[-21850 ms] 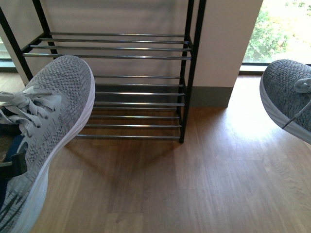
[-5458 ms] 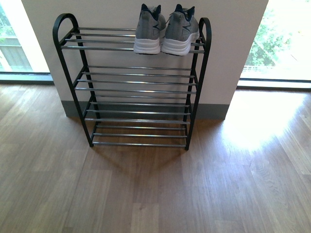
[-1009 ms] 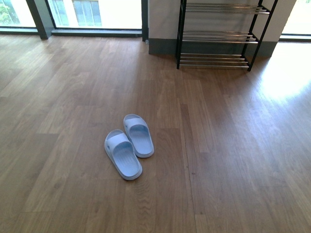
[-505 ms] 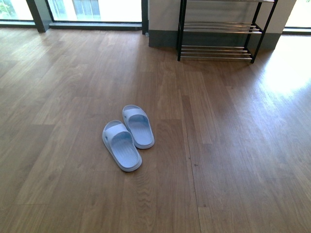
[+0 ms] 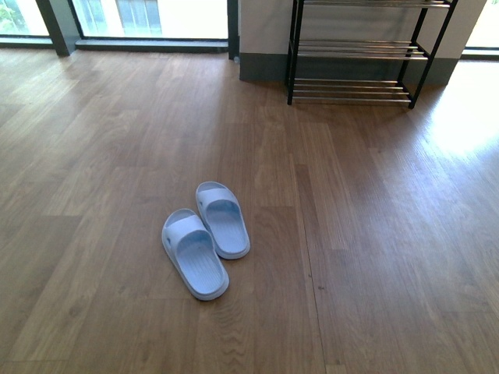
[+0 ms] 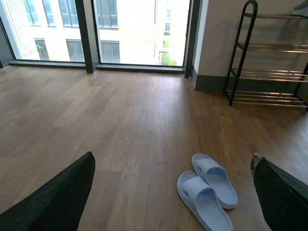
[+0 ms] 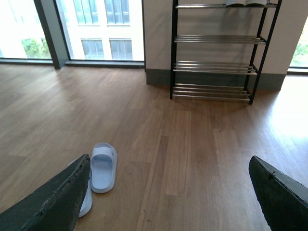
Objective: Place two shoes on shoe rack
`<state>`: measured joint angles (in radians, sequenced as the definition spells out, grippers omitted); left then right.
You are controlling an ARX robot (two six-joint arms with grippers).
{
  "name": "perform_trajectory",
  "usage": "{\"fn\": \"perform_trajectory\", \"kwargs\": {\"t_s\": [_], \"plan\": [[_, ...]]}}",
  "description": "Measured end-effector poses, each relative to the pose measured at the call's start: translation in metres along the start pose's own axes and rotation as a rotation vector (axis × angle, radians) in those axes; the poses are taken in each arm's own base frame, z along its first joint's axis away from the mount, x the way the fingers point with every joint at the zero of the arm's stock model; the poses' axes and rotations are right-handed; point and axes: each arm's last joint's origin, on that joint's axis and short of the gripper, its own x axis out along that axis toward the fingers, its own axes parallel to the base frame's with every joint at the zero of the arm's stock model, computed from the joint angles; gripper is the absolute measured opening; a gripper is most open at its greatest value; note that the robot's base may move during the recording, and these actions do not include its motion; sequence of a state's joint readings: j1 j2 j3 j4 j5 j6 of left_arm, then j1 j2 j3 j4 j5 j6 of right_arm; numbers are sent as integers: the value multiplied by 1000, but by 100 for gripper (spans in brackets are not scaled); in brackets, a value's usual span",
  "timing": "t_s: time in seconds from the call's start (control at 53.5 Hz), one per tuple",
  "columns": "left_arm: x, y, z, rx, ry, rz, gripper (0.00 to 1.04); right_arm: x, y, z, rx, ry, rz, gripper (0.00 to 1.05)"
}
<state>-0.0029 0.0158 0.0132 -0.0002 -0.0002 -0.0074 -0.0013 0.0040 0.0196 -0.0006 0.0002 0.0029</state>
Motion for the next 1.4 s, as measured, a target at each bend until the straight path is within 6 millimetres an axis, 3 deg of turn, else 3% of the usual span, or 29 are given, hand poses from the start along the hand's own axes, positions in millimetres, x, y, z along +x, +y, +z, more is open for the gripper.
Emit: {"fn": "perform_trajectory", "kwargs": {"t_s": [1.271,1.402], "plan": [[0,0,0,0,0,2,95,0,0,0,0,1,3,96],[0,0,0,0,0,1,95,10,5,-5,-112,142,64,96]]}}
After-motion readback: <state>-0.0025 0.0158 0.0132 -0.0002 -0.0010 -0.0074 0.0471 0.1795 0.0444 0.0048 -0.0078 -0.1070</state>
